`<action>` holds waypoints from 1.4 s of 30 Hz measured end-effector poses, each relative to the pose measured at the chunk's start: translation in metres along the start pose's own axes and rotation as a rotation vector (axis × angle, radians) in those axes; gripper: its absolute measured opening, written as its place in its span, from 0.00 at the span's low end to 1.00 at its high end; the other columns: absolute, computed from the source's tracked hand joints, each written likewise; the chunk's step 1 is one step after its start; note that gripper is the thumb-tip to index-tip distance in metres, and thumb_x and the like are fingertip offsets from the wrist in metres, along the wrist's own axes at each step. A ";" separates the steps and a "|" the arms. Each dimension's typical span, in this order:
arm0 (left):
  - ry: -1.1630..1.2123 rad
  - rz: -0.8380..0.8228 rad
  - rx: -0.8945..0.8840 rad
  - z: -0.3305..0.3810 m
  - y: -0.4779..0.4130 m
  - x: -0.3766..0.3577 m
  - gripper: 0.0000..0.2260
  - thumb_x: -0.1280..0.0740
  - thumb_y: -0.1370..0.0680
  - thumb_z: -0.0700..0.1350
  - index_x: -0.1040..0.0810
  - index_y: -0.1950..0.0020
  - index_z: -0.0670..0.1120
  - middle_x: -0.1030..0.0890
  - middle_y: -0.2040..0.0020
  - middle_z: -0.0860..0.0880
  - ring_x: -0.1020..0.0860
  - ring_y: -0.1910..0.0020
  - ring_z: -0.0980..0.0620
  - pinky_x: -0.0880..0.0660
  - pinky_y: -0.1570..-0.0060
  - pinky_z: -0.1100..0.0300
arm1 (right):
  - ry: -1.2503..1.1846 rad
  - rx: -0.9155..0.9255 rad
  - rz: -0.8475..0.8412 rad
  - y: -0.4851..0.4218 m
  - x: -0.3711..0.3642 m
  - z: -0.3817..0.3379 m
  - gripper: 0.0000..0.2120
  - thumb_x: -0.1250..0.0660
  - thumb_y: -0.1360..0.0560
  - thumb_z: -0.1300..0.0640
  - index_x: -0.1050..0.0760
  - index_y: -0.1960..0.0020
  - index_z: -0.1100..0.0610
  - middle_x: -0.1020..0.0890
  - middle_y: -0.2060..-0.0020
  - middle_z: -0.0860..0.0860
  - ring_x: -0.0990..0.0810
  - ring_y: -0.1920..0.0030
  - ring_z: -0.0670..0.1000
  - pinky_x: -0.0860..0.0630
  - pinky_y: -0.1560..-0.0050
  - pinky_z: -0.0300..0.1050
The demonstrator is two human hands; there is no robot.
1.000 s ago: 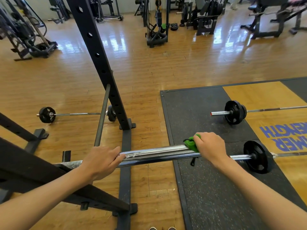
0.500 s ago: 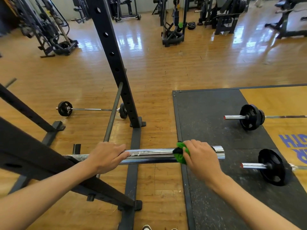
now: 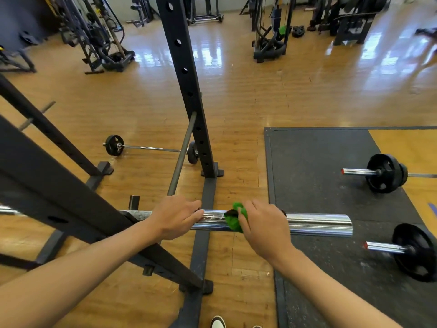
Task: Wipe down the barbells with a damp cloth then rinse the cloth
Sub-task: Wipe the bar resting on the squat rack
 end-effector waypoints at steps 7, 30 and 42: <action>0.090 0.067 -0.004 0.000 0.003 0.003 0.17 0.52 0.21 0.60 0.33 0.61 0.52 0.28 0.68 0.53 0.30 0.71 0.54 0.29 0.68 0.51 | 0.082 -0.104 -0.092 0.018 0.015 0.071 0.19 0.51 0.20 0.45 0.23 0.54 0.51 0.21 0.64 0.45 0.25 0.68 0.47 0.30 0.68 0.43; 0.145 0.201 0.173 -0.016 0.019 0.014 0.21 0.56 0.23 0.57 0.32 0.64 0.46 0.30 0.67 0.50 0.33 0.69 0.51 0.44 0.69 0.56 | 0.078 0.227 -0.117 0.000 -0.032 -0.048 0.22 0.39 0.19 0.46 0.27 0.28 0.54 0.18 0.43 0.51 0.18 0.45 0.52 0.22 0.46 0.48; -0.072 0.143 0.109 -0.011 0.012 0.007 0.27 0.48 0.27 0.75 0.30 0.64 0.53 0.30 0.68 0.57 0.32 0.70 0.58 0.39 0.71 0.62 | 0.132 -0.064 0.067 0.061 0.051 0.127 0.17 0.45 0.20 0.49 0.20 0.44 0.56 0.18 0.55 0.50 0.19 0.55 0.55 0.26 0.53 0.51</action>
Point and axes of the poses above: each hand's wrist, its own y-axis away from the middle knuckle, its own x-axis out of the back of the hand, z = x × y, the point moved 10 cm from there along -y, towards the middle knuckle
